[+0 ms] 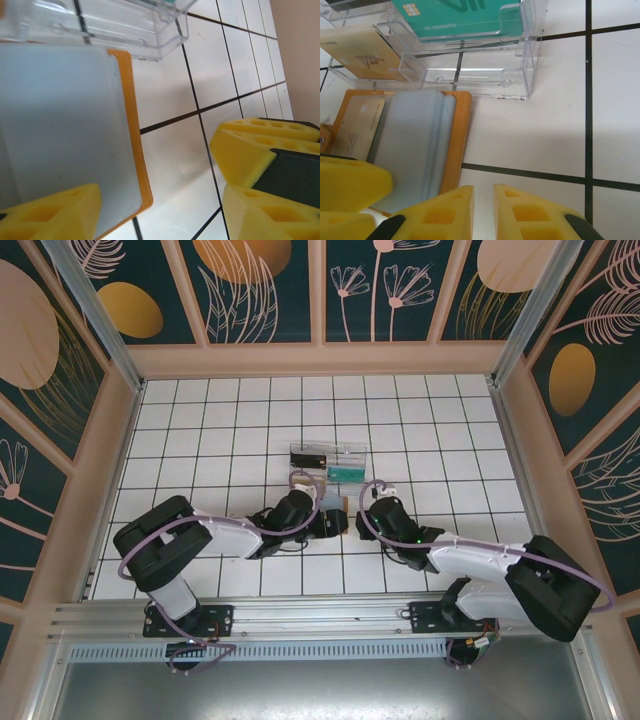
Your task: Take the credit cards out of the card holder
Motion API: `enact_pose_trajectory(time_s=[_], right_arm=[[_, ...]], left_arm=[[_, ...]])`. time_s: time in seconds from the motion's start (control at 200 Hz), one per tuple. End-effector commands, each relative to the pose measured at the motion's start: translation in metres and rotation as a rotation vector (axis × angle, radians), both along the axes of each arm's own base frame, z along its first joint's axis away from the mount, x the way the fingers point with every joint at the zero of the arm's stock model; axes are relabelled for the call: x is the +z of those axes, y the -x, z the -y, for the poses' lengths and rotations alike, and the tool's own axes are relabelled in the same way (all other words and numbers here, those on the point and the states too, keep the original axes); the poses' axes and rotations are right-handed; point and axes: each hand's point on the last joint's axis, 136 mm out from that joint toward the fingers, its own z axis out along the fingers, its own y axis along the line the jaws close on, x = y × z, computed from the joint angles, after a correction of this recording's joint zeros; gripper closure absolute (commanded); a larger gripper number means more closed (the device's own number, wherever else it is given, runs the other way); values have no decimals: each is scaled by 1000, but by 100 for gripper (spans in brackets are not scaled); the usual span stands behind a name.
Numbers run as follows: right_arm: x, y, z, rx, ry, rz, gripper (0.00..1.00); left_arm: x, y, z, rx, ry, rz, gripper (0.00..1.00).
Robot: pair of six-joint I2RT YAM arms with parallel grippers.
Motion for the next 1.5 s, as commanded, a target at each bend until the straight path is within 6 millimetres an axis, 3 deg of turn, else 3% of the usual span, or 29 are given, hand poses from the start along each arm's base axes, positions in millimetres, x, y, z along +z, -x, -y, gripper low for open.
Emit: enact_pose_trajectory(time_s=[0.0,0.2,0.475,0.626,0.776,1.016,1.496], right_arm=[[3,1,3,-20,-35,-5,81],[13,1,-12,34,-87,-5,81],[39,-2,-53,139,-233,-21,81],[42,-5,-80,201,-281,-74,83],[37,-10,-104,233,-289,-152,87],[18,-15,-123,223,-297,-264,88],[-17,-16,-120,156,-235,-378,85]], left_arm=[[11,-3,10,-1,47,8,36],[23,-9,-16,76,-42,72,42],[15,-18,-82,211,-182,104,82],[1,-18,-106,240,-207,87,92],[-5,-18,-109,226,-201,86,93],[-13,-19,-104,209,-196,73,94],[-33,-12,-109,220,-221,18,97]])
